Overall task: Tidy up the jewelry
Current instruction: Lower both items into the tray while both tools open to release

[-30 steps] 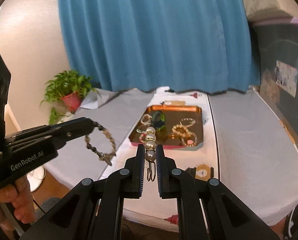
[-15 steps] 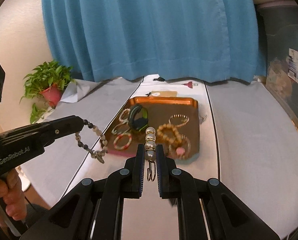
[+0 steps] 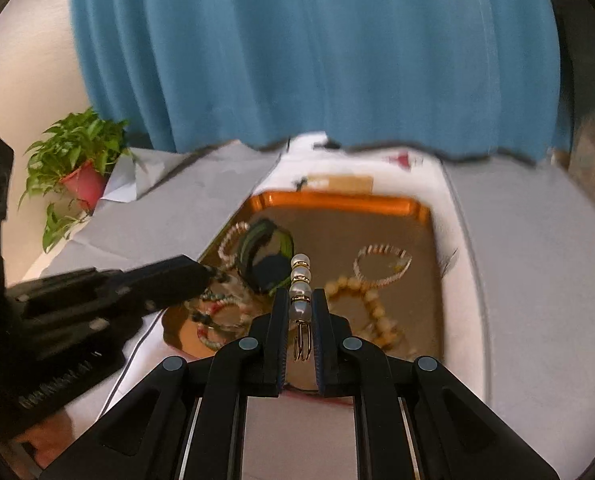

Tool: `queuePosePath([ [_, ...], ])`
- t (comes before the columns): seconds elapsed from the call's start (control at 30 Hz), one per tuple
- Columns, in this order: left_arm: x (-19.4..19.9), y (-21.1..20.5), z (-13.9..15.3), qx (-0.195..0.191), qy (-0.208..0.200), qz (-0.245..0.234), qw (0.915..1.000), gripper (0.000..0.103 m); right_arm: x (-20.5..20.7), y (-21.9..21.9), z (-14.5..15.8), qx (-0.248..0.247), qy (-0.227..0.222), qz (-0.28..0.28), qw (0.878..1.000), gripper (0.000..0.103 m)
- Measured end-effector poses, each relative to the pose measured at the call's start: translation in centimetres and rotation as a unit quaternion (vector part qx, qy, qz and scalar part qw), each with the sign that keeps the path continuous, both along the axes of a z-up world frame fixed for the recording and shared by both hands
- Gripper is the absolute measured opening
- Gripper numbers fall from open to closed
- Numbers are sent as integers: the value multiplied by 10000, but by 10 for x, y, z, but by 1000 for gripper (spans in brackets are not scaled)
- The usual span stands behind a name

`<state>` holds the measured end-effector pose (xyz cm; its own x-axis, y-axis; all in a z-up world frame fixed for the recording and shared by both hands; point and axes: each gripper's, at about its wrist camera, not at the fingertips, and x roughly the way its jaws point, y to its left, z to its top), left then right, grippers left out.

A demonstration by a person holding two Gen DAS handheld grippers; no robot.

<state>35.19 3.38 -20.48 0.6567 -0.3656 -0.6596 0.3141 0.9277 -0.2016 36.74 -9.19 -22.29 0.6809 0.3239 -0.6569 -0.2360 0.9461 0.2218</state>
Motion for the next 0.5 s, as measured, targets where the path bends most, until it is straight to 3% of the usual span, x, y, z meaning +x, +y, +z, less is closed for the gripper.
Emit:
queuePosePath([
  [0.17, 25, 7, -35, 120, 486, 168, 9986, 6, 13, 13, -28, -156, 254, 89, 9995, 11],
  [0.3, 28, 13, -44, 86, 633, 276, 9976, 6, 19, 18, -48, -259, 466, 188, 9984, 11],
  [0.37, 25, 15, -44, 222, 637, 326, 9972, 16, 19, 19, -52, -226, 503, 220, 9982, 13],
  [0.43, 21, 16, -40, 271, 597, 338, 9973, 58, 18, 18, -53, -167, 575, 218, 9980, 16],
  [0.5, 9, 19, -31, 224, 462, 330, 9981, 66, 14, 15, -50, -83, 556, 183, 9983, 22],
])
